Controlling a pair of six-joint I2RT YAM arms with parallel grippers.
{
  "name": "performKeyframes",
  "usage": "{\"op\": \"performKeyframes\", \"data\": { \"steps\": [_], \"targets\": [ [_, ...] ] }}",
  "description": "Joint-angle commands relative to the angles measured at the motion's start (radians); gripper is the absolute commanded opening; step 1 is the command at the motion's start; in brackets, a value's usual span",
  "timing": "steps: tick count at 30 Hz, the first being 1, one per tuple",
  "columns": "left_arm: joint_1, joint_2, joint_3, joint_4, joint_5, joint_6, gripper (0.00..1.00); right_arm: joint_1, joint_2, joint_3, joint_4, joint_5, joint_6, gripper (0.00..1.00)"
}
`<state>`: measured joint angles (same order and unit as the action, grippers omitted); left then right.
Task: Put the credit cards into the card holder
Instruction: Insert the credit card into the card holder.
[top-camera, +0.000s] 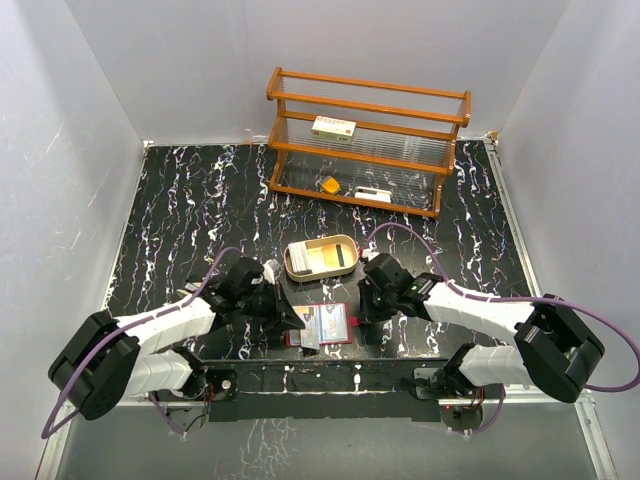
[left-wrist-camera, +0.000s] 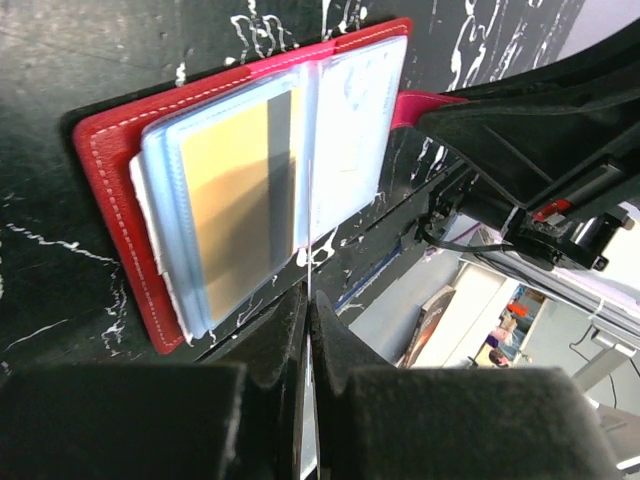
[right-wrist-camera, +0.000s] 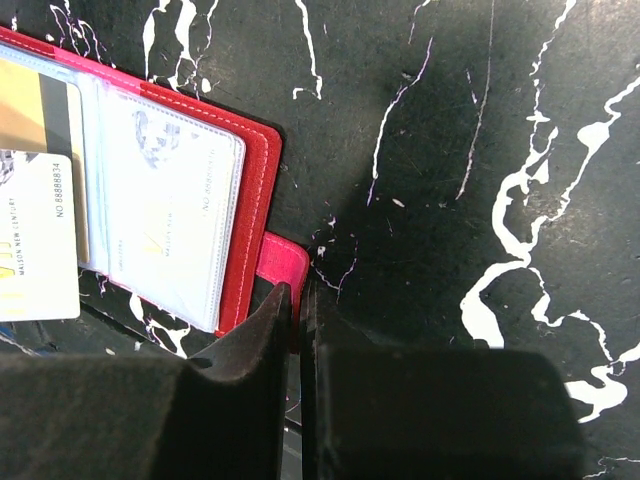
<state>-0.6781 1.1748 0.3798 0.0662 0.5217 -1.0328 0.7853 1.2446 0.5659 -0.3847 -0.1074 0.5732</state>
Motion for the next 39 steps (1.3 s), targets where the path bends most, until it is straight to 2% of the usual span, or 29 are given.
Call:
{"op": "performKeyframes", "data": {
  "steps": [1,8,19,26,33,39],
  "targets": [
    [-0.007,0.012,0.052,0.036,0.066,0.012,0.00,0.006,0.000,0.000,0.042,0.009,-0.033,0.00],
    [-0.006,0.046,0.098,-0.045,0.034,0.068,0.00,0.006,0.002,0.015,0.047,0.024,-0.053,0.00],
    [-0.006,0.106,0.077,0.037,0.032,0.048,0.00,0.006,0.023,0.013,0.051,0.010,-0.055,0.00],
    [-0.006,0.164,0.065,0.042,0.013,0.086,0.00,0.006,0.037,0.011,0.059,0.016,-0.023,0.00],
    [-0.007,0.132,0.095,-0.044,-0.052,0.119,0.00,0.005,0.062,0.033,0.051,0.023,-0.031,0.00],
    [-0.006,0.072,0.144,-0.183,-0.097,0.100,0.00,0.005,0.105,0.072,0.068,-0.021,-0.097,0.00]
  ]
}}
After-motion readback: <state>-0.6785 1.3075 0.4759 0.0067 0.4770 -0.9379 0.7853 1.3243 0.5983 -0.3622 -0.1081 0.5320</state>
